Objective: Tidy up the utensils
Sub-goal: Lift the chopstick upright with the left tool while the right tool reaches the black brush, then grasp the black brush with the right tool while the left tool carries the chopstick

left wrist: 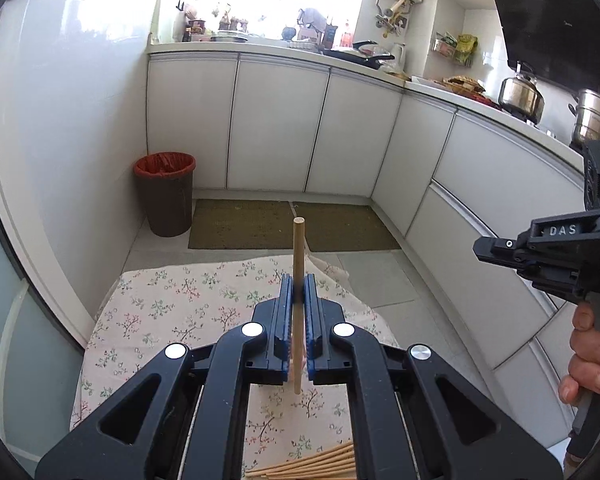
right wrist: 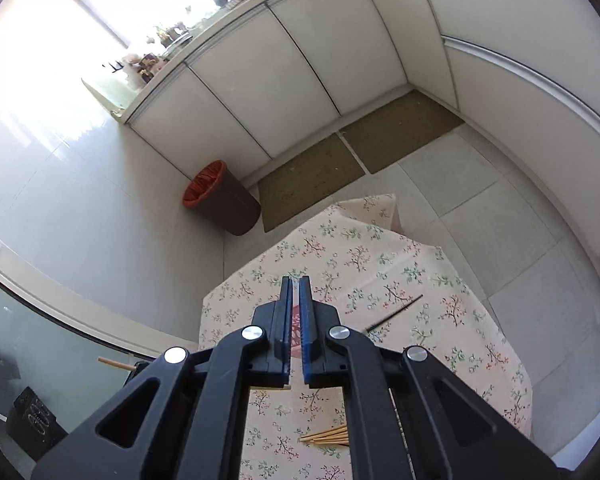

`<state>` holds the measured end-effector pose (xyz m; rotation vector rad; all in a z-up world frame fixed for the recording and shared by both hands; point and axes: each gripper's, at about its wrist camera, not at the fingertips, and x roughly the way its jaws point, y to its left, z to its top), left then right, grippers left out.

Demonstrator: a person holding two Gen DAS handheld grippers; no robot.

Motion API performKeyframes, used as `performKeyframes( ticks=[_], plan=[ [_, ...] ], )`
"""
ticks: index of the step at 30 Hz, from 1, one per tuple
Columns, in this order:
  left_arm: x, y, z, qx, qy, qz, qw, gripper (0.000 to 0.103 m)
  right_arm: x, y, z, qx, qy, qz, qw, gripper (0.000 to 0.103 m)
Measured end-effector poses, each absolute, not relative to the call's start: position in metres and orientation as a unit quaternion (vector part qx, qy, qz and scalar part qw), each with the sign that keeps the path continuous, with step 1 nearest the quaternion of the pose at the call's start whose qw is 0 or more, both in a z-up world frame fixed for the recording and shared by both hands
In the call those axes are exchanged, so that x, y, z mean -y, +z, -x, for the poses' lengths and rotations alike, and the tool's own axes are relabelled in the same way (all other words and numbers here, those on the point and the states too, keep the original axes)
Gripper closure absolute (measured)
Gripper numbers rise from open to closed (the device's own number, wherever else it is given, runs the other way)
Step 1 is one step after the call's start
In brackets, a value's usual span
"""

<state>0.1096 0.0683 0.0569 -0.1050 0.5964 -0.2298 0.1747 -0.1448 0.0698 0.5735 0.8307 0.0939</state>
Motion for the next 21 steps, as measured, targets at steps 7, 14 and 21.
performKeyframes(
  ticks=[7, 14, 21],
  plan=[
    [-0.074, 0.064, -0.122, -0.278, -0.115, 0.069, 0.951, 0.098, 0.119, 0.071, -0.190, -0.416, 0.103, -0.184, 0.885, 0.089],
    [-0.074, 0.064, -0.119, -0.281, -0.116, 0.073, 0.950, 0.098, 0.187, -0.132, -0.221, -0.597, -0.052, -0.352, 0.719, 0.057],
    [-0.071, 0.059, -0.119, -0.285, -0.129, 0.069, 0.947, 0.098, 0.211, -0.216, -0.247, -0.623, -0.171, -0.374, 0.665, 0.057]
  ],
)
